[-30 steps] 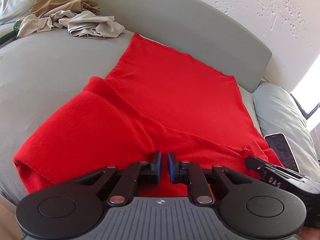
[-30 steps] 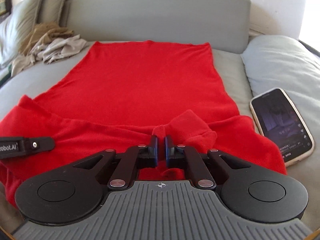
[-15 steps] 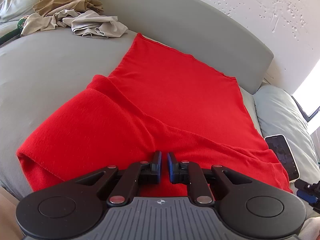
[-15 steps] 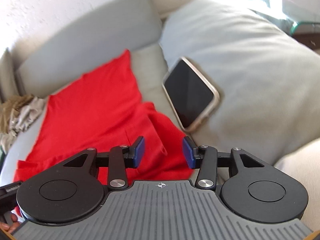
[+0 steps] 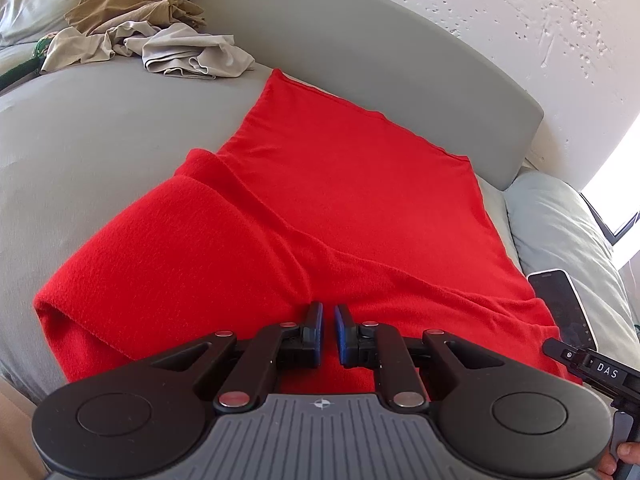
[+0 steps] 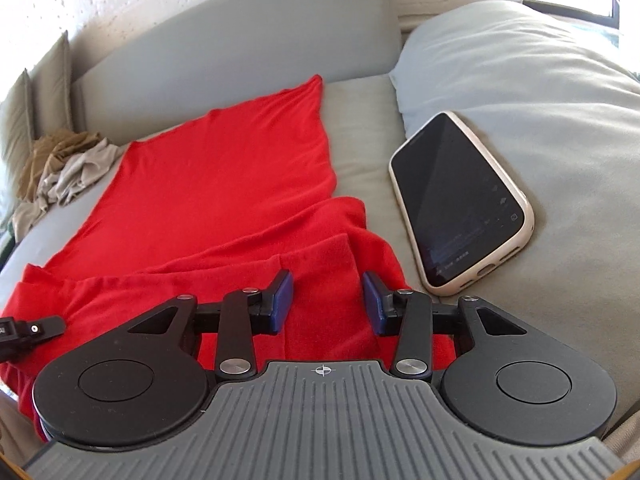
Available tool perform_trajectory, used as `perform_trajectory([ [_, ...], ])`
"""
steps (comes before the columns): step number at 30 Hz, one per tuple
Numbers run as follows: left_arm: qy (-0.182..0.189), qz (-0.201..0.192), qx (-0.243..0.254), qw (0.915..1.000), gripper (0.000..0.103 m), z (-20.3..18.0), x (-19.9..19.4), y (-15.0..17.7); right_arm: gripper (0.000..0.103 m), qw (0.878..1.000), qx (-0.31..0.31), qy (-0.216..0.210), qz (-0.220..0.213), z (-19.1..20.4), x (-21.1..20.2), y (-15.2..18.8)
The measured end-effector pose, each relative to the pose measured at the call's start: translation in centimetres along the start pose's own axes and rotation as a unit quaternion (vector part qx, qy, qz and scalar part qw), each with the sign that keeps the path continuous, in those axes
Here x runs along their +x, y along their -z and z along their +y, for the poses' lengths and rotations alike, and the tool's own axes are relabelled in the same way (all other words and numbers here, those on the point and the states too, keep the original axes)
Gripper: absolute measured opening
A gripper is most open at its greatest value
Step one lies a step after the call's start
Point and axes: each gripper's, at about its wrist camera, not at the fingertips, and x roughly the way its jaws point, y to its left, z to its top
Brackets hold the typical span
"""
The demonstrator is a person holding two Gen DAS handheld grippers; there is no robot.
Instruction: Fold clothes
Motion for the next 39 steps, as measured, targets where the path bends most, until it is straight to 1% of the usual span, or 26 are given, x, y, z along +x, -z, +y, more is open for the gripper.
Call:
perform_trajectory([
  [1, 0.0, 0.0, 0.0, 1.0, 0.015, 0.0, 0.0, 0.0, 0.043, 1.0, -0.004, 0.001, -0.003, 0.1, 0.1, 0.0],
  [3, 0.002, 0.0, -0.001, 1.0, 0.015, 0.1, -0.1, 0.0, 0.028, 0.999, -0.03, 0.007, -0.013, 0.7, 0.2, 0.1],
  [4, 0.003, 0.0, -0.002, 1.0, 0.014, 0.2, -0.1, 0.0, 0.012, 0.999, -0.05, 0.008, -0.02, 1.3, 0.0, 0.2],
  [5, 0.004, 0.0, -0.003, 1.0, 0.014, 0.2, -0.2, 0.0, 0.012, 0.997, -0.069, 0.01, -0.029, 1.8, -0.2, 0.3],
  [9, -0.004, -0.027, -0.029, 0.9992, 0.014, 0.6, -1.4, 0.2, 0.01, 0.987, -0.127, 0.038, -0.09, 4.0, -1.7, 0.3],
  [11, -0.024, -0.066, -0.021, 0.9973, 0.014, 0.5, -2.2, 0.0, 0.01, 0.979, -0.156, 0.052, -0.12, 5.1, -2.4, 0.3],
  [13, -0.048, -0.109, -0.011, 0.9928, 0.015, 0.6, -2.8, -0.5, 0.01, 0.969, -0.184, 0.065, -0.15, 6.2, -3.1, 0.3],
  [14, -0.059, -0.118, -0.01, 0.9912, 0.015, 0.8, -2.8, -0.8, 0.01, 0.965, -0.194, 0.071, -0.162, 6.7, -3.4, 0.3],
  [16, -0.08, -0.134, -0.01, 0.9876, 0.015, 1.2, -2.8, -1.4, 0.01, 0.966, -0.184, 0.076, -0.165, 6.6, -3.3, 0.0],
  [17, -0.096, -0.13, -0.01, 0.9868, 0.015, 1.3, -2.4, -1.6, 0.01, 0.967, -0.179, 0.078, -0.167, 6.5, -3.3, -0.1],
  [18, -0.113, -0.123, -0.009, 0.9858, 0.015, 1.5, -1.9, -1.7, 0.01, 0.968, -0.173, 0.08, -0.163, 6.4, -3.0, -0.2],
  [20, -0.141, -0.119, -0.016, 0.9828, 0.015, 2.0, -1.6, -1.8, 0.011, 0.978, -0.159, 0.087, -0.107, 5.5, -1.3, -0.3],
  [21, -0.154, -0.117, -0.019, 0.9809, 0.016, 2.2, -1.4, -1.9, 0.011, 0.983, -0.145, 0.085, -0.079, 4.9, -0.5, -0.3],
  [22, -0.168, -0.115, -0.023, 0.9789, 0.019, 2.5, -1.2, -1.9, 0.014, 0.986, -0.128, 0.084, -0.062, 4.4, 0.0, -0.3],
  [24, -0.183, -0.115, -0.025, 0.976, 0.019, 2.8, -1.3, -1.7, 0.027, 0.991, -0.098, 0.084, -0.032, 3.4, 0.7, -0.3],
  [25, -0.184, -0.117, -0.026, 0.9756, 0.019, 2.9, -1.6, -1.6, 0.041, 0.992, -0.09, 0.084, -0.033, 3.3, 0.3, -0.6],
  [26, -0.183, -0.119, -0.028, 0.9753, 0.019, 2.9, -1.8, -1.5, 0.045, 0.992, -0.086, 0.083, -0.039, 3.2, -0.3, -0.6],
  [27, -0.183, -0.122, -0.03, 0.975, 0.018, 2.9, -2.1, -1.4, 0.046, 0.992, -0.081, 0.081, -0.047, 3.1, -0.9, -0.7],
  [28, -0.175, -0.129, -0.018, 0.9758, 0.018, 2.3, -2.4, -1.1, 0.047, 0.992, -0.078, 0.075, -0.059, 3.1, -1.7, -0.4],
  [31, -0.149, -0.153, 0.026, 0.9766, 0.018, 0.5, -3.2, -0.2, 0.056, 0.992, -0.074, 0.055, -0.089, 3.7, -3.5, 0.5],
  [33, -0.131, -0.169, 0.055, 0.9754, 0.018, -0.8, -3.8, 0.4, 0.056, 0.99, -0.09, 0.042, -0.104, 4.6, -4.1, 1.1],
  [34, -0.113, -0.169, 0.077, 0.9761, 0.018, -1.7, -3.5, 0.7, 0.055, 0.988, -0.101, 0.036, -0.107, 5.1, -4.1, 1.3],
  [35, -0.096, -0.163, 0.095, 0.9774, 0.019, -2.3, -3.0, 1.0, 0.054, 0.988, -0.11, 0.031, -0.104, 5.6, -3.8, 1.4],
  [37, -0.079, -0.137, 0.122, 0.9798, 0.019, -3.3, -1.8, 1.4, 0.047, 0.987, -0.127, 0.02, -0.096, 6.6, -3.1, 1.6],
  [39, -0.082, -0.134, 0.129, 0.9791, 0.019, -3.5, -2.1, 1.5, 0.044, 0.988, -0.133, 0.007, -0.08, 7.1, -2.3, 1.9],
])
